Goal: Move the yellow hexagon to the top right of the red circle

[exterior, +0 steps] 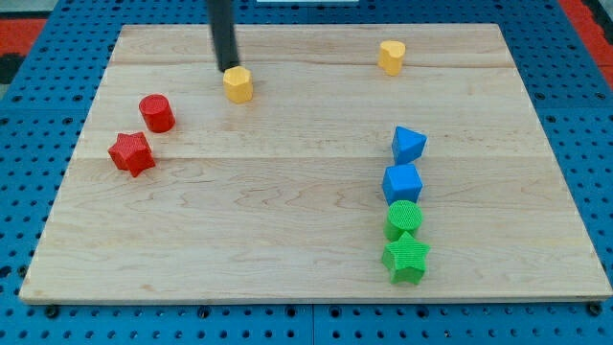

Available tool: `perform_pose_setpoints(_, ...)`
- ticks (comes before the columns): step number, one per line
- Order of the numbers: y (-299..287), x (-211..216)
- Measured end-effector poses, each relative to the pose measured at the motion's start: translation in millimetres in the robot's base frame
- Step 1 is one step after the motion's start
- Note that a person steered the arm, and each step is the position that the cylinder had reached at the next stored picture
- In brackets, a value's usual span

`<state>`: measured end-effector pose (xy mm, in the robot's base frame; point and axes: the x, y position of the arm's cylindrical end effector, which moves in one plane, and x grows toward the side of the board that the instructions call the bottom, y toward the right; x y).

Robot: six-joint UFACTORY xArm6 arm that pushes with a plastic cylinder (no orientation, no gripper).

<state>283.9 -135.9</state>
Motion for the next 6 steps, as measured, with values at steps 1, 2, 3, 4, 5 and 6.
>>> perform_pose_setpoints(1, 49, -2)
perform_pose_setpoints(2, 138, -3)
perform_pose_setpoints(3, 96, 27)
perform_pose_setpoints(4, 76, 26)
perform_pose_setpoints(5, 9, 28)
perform_pose_setpoints(6, 66, 28)
